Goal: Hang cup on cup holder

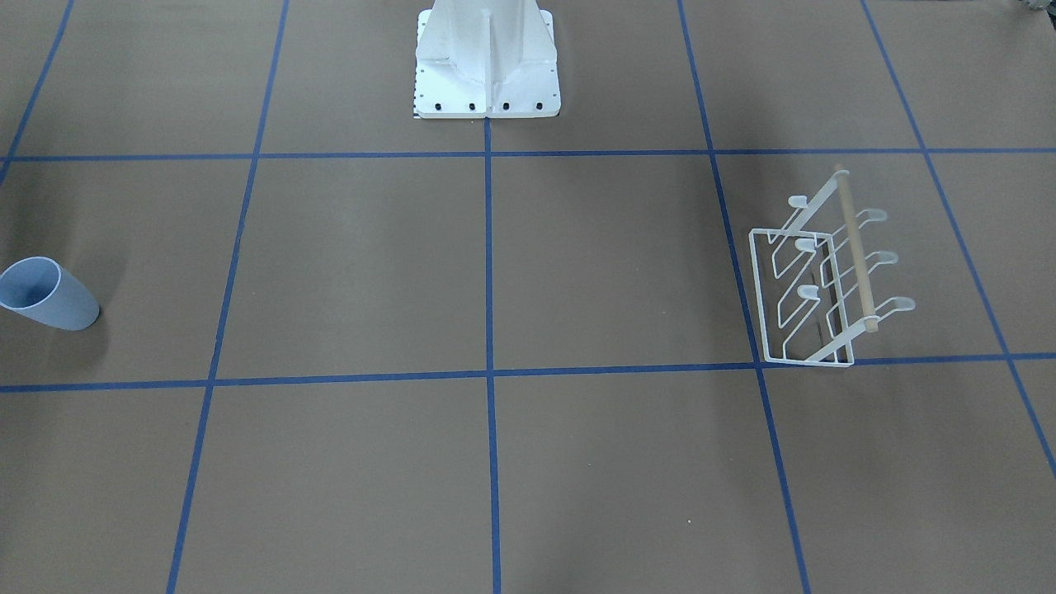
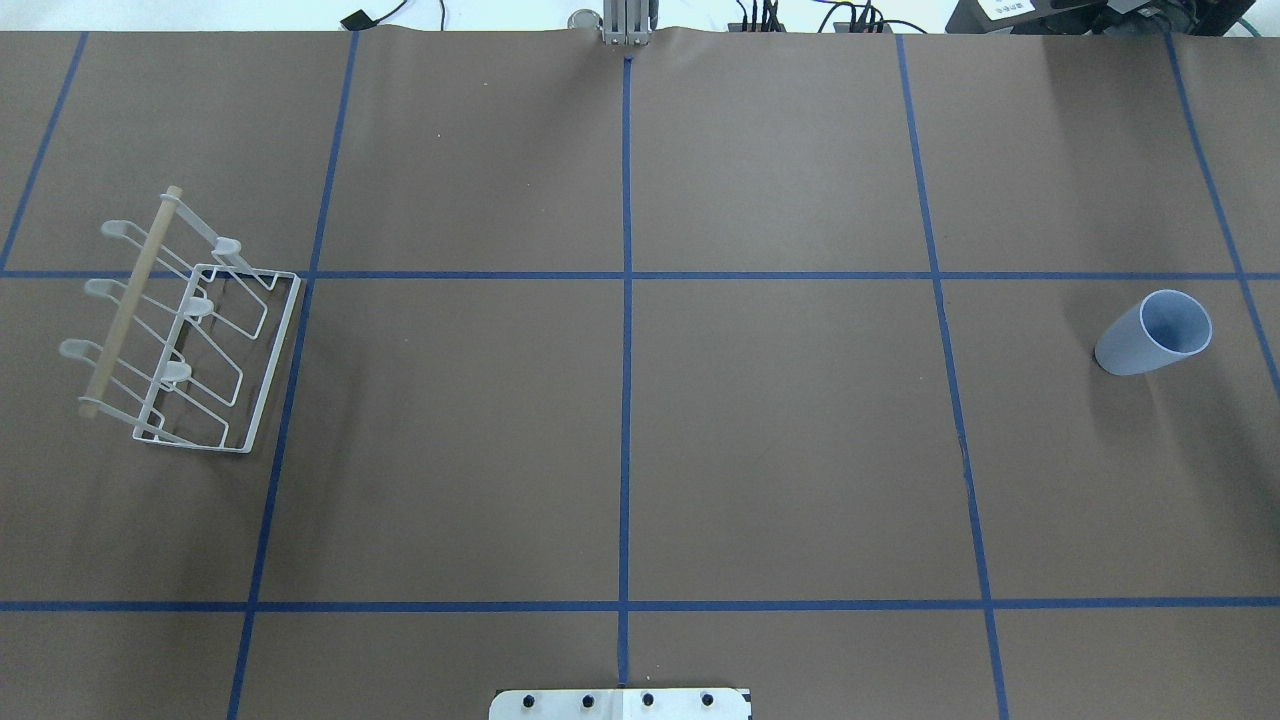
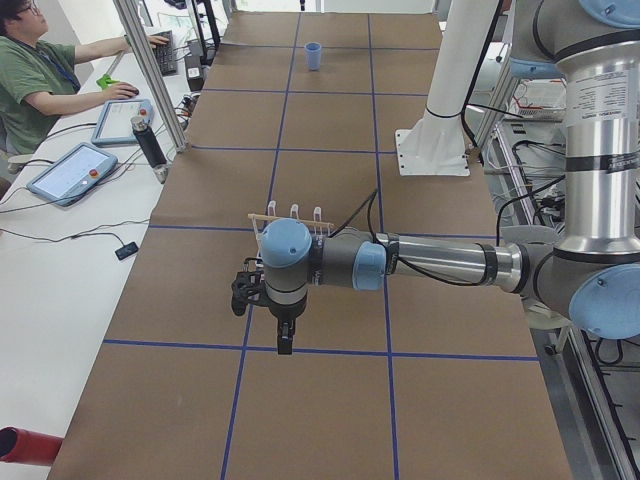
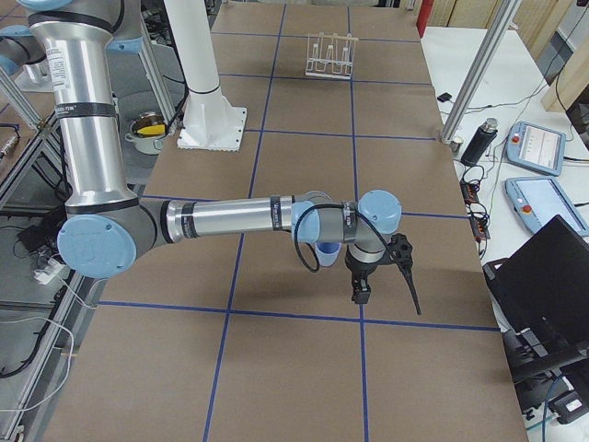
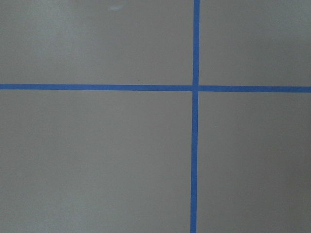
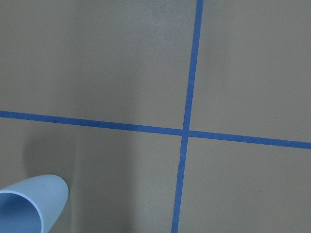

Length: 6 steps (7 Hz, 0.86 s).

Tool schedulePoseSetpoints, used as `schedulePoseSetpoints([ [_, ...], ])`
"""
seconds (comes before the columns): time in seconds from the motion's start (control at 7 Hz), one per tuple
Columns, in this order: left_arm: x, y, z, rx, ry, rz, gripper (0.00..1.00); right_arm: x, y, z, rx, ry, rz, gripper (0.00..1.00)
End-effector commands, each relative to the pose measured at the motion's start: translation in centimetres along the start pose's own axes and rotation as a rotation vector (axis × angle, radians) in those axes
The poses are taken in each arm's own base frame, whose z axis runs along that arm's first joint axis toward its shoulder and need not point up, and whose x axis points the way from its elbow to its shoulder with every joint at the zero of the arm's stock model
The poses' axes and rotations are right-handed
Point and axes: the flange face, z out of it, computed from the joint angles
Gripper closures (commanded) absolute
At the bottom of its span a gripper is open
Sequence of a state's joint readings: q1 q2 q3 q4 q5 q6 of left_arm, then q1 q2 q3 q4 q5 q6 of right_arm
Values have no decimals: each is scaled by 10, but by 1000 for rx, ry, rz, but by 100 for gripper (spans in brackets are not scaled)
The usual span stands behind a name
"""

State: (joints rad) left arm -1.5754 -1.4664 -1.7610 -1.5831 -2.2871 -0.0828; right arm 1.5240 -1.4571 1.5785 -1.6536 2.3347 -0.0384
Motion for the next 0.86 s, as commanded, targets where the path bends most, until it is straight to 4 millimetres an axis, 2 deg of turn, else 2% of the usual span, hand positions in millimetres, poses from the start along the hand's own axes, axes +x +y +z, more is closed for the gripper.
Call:
schedulePoseSetpoints([
  [0.0, 0, 1, 0, -1, 0, -1, 1, 0, 1, 1, -2, 1, -1, 0],
  [0.57, -1, 1, 1, -5, 1, -6, 1, 1, 1, 1, -3, 1, 0, 0],
  [0.71, 1, -3, -1, -23, 0, -22, 1, -4, 0, -3, 7, 2, -9, 0],
])
